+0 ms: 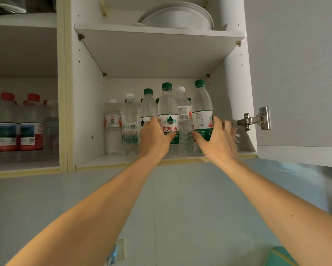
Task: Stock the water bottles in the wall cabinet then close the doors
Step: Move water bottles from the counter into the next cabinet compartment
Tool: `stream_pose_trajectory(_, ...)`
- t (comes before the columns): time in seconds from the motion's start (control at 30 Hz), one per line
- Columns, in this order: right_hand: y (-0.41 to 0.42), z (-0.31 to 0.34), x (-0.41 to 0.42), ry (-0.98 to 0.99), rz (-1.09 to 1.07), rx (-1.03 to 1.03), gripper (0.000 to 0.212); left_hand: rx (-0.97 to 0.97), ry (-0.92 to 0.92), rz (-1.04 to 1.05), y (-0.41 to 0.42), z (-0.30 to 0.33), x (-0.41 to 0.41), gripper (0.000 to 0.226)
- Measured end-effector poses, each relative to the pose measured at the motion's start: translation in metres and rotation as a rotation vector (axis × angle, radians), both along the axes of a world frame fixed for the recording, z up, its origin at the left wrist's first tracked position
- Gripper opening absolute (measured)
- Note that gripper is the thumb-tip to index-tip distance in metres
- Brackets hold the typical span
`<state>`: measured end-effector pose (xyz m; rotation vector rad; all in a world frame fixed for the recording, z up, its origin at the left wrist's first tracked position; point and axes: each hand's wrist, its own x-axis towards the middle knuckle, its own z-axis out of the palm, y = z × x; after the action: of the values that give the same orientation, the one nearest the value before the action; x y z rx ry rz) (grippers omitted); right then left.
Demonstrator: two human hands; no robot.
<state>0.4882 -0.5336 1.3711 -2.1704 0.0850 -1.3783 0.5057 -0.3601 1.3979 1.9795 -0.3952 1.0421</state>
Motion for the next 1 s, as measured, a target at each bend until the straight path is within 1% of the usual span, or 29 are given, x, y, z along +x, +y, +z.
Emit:
stream_pose_trajectory(0.03,0.005,-0.001,-0.003,-0.060,-0.009,-0.002,0.075,0.007,-0.026,-0.003,0.005,0.000,-0.004,0.055)
stream_pose_trajectory(0.1,0.018,-0.005,-0.011,-0.203,0.009,-0.017,0.063,0.034,-0.080,-0.019,0.016,0.001,-0.015,0.052)
stream_pose_trajectory(0.17,0.037,-0.012,-0.023,-0.331,0.076,-0.073,0.048,0.077,-0.185,-0.040,0.029,-0.003,-0.030,0.040)
stream_pose_trajectory(0.23,0.061,-0.024,-0.036,-0.396,0.162,-0.169,0.039,0.109,-0.328,-0.058,0.048,-0.012,-0.047,0.024)
stream_pose_trajectory(0.27,0.073,-0.031,-0.042,-0.416,0.209,-0.216,0.037,0.116,-0.388,-0.062,0.058,-0.017,-0.055,0.017)
stream_pose_trajectory(0.33,0.096,-0.048,-0.053,-0.436,0.311,-0.283,0.034,0.114,-0.453,-0.070,0.081,-0.031,-0.069,0.011)
stream_pose_trajectory(0.4,0.117,-0.066,-0.062,-0.419,0.431,-0.300,0.029,0.104,-0.463,-0.085,0.105,-0.050,-0.081,0.010)
stream_pose_trajectory(0.47,0.137,-0.086,-0.067,-0.368,0.567,-0.277,0.027,0.111,-0.431,-0.096,0.131,-0.074,-0.091,0.011)
stream_pose_trajectory(0.53,0.158,-0.111,-0.070,-0.297,0.668,-0.242,0.025,0.120,-0.377,-0.095,0.158,-0.104,-0.097,0.009)
stream_pose_trajectory(0.63,0.190,-0.157,-0.072,-0.146,0.759,-0.180,0.024,0.103,-0.248,-0.055,0.196,-0.159,-0.101,0.008)
stream_pose_trajectory(0.77,0.237,-0.229,-0.071,0.097,0.848,-0.061,0.018,-0.066,0.019,-0.002,0.245,-0.252,-0.103,0.009)
stream_pose_trajectory(0.87,0.276,-0.298,-0.068,0.442,0.830,-0.053,0.019,-0.156,0.242,0.057,0.286,-0.334,-0.109,0.014)
stream_pose_trajectory(0.93,0.301,-0.347,-0.073,0.703,0.824,-0.067,0.028,-0.188,0.439,0.112,0.316,-0.392,-0.114,0.018)
stream_pose_trajectory(1.0,0.324,-0.393,-0.083,0.923,0.859,-0.094,0.039,-0.189,0.636,0.195,0.348,-0.446,-0.123,0.022)
